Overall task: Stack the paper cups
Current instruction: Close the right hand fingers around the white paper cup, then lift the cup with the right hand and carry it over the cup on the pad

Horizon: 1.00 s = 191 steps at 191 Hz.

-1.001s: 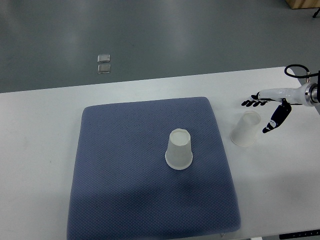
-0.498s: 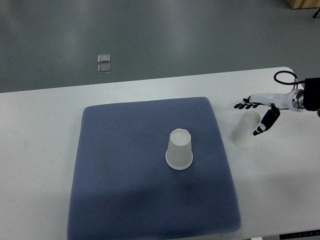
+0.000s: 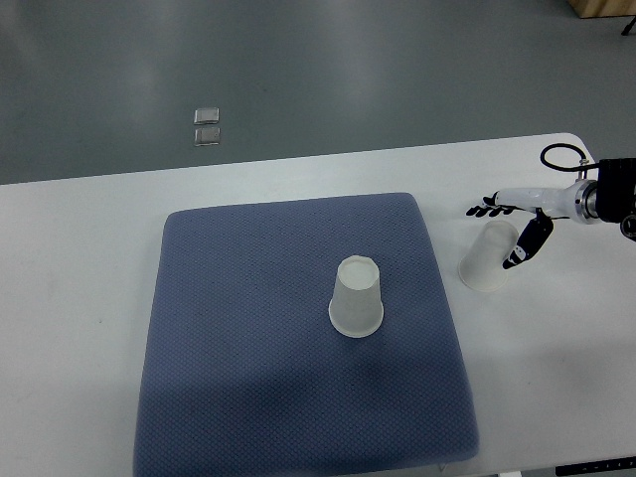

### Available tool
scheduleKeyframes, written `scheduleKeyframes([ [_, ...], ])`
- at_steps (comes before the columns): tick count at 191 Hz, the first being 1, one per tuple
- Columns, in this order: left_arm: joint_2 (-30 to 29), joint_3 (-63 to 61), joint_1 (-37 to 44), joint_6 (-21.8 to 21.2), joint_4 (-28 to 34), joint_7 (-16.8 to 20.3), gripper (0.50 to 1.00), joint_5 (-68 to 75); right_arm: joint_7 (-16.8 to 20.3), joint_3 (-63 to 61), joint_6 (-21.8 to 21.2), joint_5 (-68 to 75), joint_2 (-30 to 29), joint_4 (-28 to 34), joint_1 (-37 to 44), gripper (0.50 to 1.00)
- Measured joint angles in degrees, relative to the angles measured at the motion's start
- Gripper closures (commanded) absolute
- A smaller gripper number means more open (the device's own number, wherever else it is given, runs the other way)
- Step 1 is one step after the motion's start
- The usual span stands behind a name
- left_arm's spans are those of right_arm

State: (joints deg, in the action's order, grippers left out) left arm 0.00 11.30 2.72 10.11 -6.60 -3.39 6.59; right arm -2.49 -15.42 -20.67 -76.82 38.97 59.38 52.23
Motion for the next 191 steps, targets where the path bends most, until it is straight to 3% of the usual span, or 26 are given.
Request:
scheduleKeyframes([
  [14, 0.0, -0.01, 0.0, 0.0, 0.0, 0.0, 0.5, 0.0, -0.11, 0.8, 0.7, 0.0, -0.14, -0.01, 0.0, 0.666],
  [95, 0.0, -0.01, 0.0, 0.0, 0.01, 0.01, 0.5, 0.0, -0.24, 2.15, 2.03, -0.08, -0.68, -0.06, -0.02, 0.707],
  [191, 0.0, -0.02, 0.0, 0.0, 0.01, 0.01, 0.5, 0.0, -0.33, 2.23, 1.96, 0.0, -0.33, -0.07, 0.01, 0.85],
])
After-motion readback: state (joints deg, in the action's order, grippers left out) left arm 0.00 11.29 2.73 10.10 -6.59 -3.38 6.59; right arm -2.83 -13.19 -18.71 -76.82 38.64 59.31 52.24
